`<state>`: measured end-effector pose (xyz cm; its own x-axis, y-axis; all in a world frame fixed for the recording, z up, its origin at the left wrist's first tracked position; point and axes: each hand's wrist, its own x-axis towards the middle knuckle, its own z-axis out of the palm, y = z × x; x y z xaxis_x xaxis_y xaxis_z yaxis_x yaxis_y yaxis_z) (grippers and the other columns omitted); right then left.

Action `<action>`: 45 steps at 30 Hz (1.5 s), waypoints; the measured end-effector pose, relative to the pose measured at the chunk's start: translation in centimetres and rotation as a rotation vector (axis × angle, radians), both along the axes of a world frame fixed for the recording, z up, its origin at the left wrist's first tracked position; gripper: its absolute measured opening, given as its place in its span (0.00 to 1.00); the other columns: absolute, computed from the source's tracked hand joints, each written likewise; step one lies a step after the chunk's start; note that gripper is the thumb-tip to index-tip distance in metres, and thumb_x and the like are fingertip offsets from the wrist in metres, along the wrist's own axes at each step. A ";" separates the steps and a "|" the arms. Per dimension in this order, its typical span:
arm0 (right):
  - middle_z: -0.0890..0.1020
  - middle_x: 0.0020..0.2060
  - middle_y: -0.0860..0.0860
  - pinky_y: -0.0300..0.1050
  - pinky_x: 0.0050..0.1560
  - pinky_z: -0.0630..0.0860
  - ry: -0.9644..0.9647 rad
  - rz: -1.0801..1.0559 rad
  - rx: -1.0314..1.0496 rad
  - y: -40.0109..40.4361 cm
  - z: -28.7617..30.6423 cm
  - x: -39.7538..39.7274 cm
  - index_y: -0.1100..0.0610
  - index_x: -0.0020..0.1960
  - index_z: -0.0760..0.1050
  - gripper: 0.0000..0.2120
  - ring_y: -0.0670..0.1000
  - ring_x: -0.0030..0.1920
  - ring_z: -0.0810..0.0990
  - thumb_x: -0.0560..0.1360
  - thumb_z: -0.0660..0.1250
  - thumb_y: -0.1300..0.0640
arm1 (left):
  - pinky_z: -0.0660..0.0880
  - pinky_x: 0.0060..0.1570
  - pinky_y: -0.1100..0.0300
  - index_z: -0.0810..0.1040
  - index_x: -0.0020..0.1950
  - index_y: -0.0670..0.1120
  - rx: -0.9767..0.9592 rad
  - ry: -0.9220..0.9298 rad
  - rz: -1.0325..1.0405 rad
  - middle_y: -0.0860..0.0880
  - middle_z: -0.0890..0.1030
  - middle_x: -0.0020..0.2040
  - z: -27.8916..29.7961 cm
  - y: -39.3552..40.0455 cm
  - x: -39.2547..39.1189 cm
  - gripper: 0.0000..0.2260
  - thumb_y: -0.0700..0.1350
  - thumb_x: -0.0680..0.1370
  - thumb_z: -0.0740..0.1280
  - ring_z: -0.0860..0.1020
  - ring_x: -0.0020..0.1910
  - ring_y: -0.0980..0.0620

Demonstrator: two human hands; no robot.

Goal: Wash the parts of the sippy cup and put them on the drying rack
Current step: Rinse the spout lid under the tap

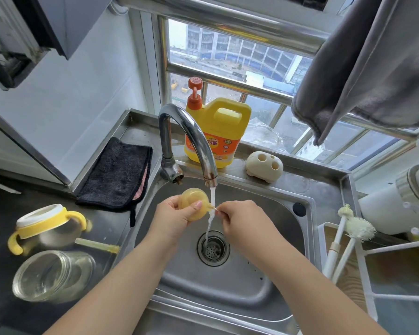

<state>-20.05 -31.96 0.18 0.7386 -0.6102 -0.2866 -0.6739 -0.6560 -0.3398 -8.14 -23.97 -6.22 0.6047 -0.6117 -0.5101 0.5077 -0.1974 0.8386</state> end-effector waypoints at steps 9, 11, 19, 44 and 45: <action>0.70 0.36 0.52 0.41 0.29 0.63 0.180 -0.001 0.003 -0.1 -0.7 1.6 0.59 0.48 0.74 0.06 0.55 0.39 0.72 0.77 0.58 0.63 | 0.74 0.40 0.61 0.79 0.40 0.43 0.019 -0.215 -0.089 0.47 0.81 0.36 -0.2 0.1 -0.6 0.06 0.33 0.72 0.71 0.78 0.37 0.52; 0.74 0.40 0.54 0.39 0.27 0.61 0.158 0.008 0.032 0.1 -1.0 1.5 0.59 0.46 0.72 0.06 0.56 0.39 0.73 0.78 0.57 0.61 | 0.77 0.43 0.56 0.80 0.41 0.44 0.041 -0.192 -0.054 0.45 0.82 0.38 -0.5 0.1 0.1 0.05 0.35 0.72 0.72 0.80 0.39 0.49; 0.77 0.51 0.57 0.44 0.40 0.66 0.194 0.037 -0.023 -0.1 -0.1 0.6 0.59 0.57 0.72 0.11 0.60 0.50 0.77 0.76 0.58 0.63 | 0.75 0.42 0.56 0.79 0.42 0.43 0.029 -0.162 -0.113 0.44 0.81 0.38 -0.4 -0.3 -0.7 0.06 0.33 0.73 0.71 0.78 0.39 0.49; 0.79 0.48 0.56 0.41 0.38 0.70 0.105 -0.087 0.070 -0.4 -1.4 0.5 0.60 0.51 0.77 0.10 0.57 0.44 0.78 0.75 0.59 0.64 | 0.75 0.40 0.56 0.79 0.41 0.45 0.063 -0.151 -0.115 0.46 0.81 0.37 0.4 0.0 -0.5 0.06 0.34 0.73 0.71 0.79 0.38 0.49; 0.79 0.48 0.56 0.41 0.38 0.69 0.107 -0.096 0.069 -0.4 -1.4 0.6 0.60 0.51 0.77 0.09 0.56 0.42 0.76 0.75 0.59 0.63 | 0.75 0.41 0.56 0.80 0.41 0.44 0.053 -0.148 -0.131 0.46 0.82 0.37 0.4 0.0 -0.9 0.07 0.33 0.73 0.70 0.79 0.38 0.49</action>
